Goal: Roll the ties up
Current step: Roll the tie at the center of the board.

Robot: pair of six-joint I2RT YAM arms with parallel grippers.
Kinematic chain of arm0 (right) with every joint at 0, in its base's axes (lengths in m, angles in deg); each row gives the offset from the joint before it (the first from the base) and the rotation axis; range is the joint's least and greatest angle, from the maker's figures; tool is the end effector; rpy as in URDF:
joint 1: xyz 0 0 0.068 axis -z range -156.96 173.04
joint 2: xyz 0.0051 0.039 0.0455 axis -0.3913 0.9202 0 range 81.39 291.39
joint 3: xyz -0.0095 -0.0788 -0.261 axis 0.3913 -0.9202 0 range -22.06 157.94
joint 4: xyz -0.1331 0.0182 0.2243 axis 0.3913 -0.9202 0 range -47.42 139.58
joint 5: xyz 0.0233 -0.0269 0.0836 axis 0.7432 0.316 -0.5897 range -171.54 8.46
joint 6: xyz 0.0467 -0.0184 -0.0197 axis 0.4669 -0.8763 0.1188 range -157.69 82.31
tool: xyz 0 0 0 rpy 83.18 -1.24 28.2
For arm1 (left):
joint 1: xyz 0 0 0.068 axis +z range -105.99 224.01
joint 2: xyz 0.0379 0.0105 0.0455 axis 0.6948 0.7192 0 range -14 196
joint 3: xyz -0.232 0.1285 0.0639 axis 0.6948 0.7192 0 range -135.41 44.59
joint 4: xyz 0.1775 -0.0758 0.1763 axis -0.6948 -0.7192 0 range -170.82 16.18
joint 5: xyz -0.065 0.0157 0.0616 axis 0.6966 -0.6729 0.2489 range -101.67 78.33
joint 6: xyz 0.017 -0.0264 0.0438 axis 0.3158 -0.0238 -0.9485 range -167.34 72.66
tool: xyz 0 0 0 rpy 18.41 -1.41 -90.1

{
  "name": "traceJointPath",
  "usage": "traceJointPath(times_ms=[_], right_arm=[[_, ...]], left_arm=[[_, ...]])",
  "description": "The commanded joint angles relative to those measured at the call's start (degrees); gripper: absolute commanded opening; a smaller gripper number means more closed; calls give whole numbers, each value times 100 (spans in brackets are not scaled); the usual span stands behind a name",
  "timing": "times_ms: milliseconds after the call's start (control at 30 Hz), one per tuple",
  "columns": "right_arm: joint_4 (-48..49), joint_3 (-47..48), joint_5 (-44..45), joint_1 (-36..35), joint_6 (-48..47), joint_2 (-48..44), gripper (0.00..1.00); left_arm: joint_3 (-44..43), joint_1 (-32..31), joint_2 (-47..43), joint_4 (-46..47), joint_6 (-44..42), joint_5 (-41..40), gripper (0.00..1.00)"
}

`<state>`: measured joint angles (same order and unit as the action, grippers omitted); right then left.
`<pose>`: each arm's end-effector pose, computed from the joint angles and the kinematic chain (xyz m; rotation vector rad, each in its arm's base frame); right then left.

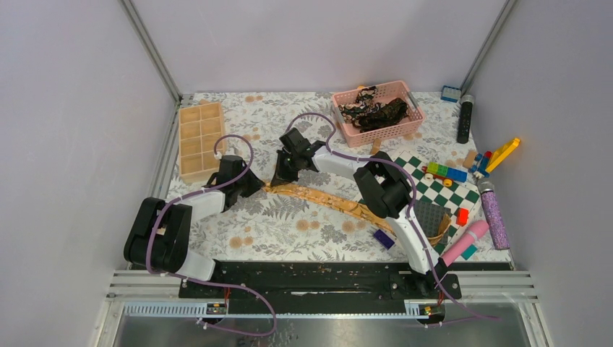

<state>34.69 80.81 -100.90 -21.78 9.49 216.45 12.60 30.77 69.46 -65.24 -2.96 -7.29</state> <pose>0.3601 0.3744 0.1414 -0.1233 2.6569 1.0645 0.2619 -0.0643 0.1470 -0.6037 2.3152 -0.5827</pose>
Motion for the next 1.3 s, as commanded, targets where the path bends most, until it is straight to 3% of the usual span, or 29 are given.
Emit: traceJointPath(times_ms=[0,400,867,1267], right_arm=[[-105,26,-54,44,-36,-181,5],[237,-559,-77,236,-98,-1169,24],[800,-2400,110,746,-189,-2435,28],[953,-2770,83,805,-163,-2555,28]], left_arm=[[-22,27,-73,330,-273,173,5],[-91,-301,-541,87,-776,-157,0],[-622,-1400,-614,-1167,-1593,-2750,0],[-1399,-2300,143,-1797,-1988,-4350,0]])
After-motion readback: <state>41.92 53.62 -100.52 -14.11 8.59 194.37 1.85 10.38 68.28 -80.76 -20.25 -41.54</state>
